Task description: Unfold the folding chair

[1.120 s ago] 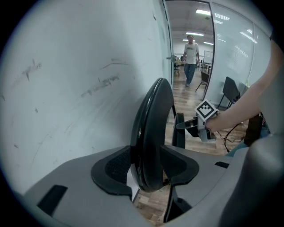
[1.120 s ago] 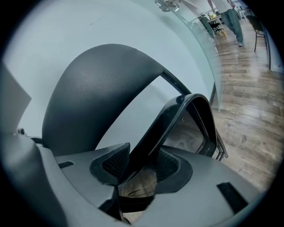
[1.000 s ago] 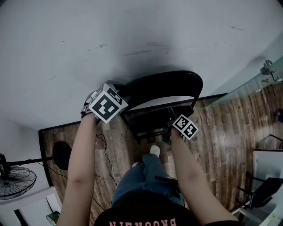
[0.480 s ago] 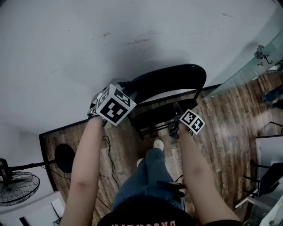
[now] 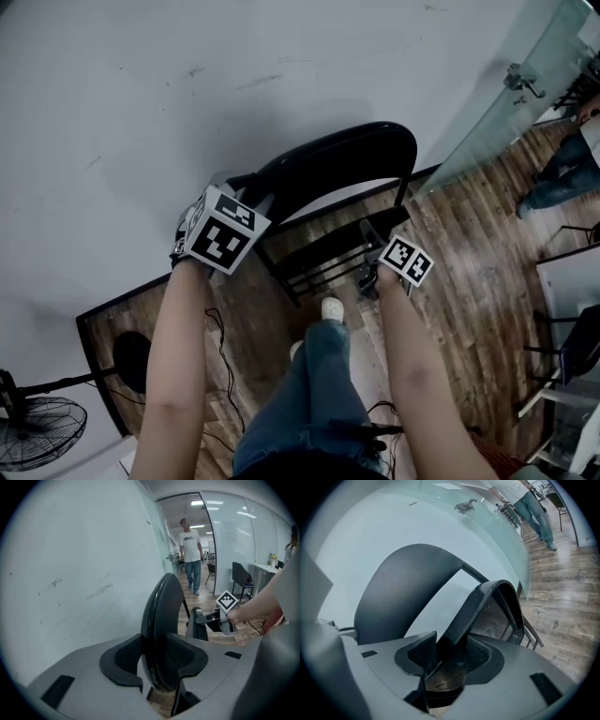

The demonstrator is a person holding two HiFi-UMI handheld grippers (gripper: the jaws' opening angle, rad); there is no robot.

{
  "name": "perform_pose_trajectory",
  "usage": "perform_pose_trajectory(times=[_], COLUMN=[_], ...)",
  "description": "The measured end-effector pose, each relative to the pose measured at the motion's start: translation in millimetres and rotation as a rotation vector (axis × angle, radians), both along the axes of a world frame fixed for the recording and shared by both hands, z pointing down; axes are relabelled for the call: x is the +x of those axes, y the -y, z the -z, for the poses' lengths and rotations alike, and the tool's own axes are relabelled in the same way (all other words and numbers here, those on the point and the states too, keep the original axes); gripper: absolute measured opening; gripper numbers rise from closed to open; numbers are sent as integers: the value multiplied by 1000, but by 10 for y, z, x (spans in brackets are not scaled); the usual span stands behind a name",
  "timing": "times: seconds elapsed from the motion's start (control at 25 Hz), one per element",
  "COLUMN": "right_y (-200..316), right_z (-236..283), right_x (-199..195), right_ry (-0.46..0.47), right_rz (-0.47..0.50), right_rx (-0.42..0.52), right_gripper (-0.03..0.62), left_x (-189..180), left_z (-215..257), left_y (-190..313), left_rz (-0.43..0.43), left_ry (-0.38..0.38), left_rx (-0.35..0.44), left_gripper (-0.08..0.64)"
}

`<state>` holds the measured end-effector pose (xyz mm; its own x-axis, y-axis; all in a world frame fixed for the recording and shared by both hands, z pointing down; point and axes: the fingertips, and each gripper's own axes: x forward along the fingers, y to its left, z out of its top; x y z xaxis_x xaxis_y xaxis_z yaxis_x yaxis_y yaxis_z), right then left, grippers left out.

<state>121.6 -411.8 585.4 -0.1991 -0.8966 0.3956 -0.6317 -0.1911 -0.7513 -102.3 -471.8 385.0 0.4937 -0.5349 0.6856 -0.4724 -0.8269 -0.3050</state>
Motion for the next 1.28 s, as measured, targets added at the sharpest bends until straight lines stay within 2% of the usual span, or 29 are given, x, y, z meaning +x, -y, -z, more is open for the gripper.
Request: perform_pose_trajectory(times=[0.4,0.56,0.72,0.92,1.08,1.28], right_y=[-626,-848,-1134,-1548,-1833,-2103], right_z=[-89,-155,-302,-526,-671,-838], right_x=[109,142,200,291,366,444], right_ry=[7,6,-50,-60,-39,31], right_rz=[-38,-72,-91,-135,-142,-182], right_rx=[15,31,-18,-79,-104,-135], right_gripper=[193,239,257,270,278,306], left_x=[43,42,53,68,99,126], left_z=[-47,-102,-172,-274,-333,-387], left_y=[-154,-179,-187,-275,-375,-480], left_rz=[-1,13,22,32,49,73], left_ry=[-35,-41,-44,-45,-51,-48], left_rx=[15,14,1,-8,-1,15], left_gripper=[160,160,160,161,161,164])
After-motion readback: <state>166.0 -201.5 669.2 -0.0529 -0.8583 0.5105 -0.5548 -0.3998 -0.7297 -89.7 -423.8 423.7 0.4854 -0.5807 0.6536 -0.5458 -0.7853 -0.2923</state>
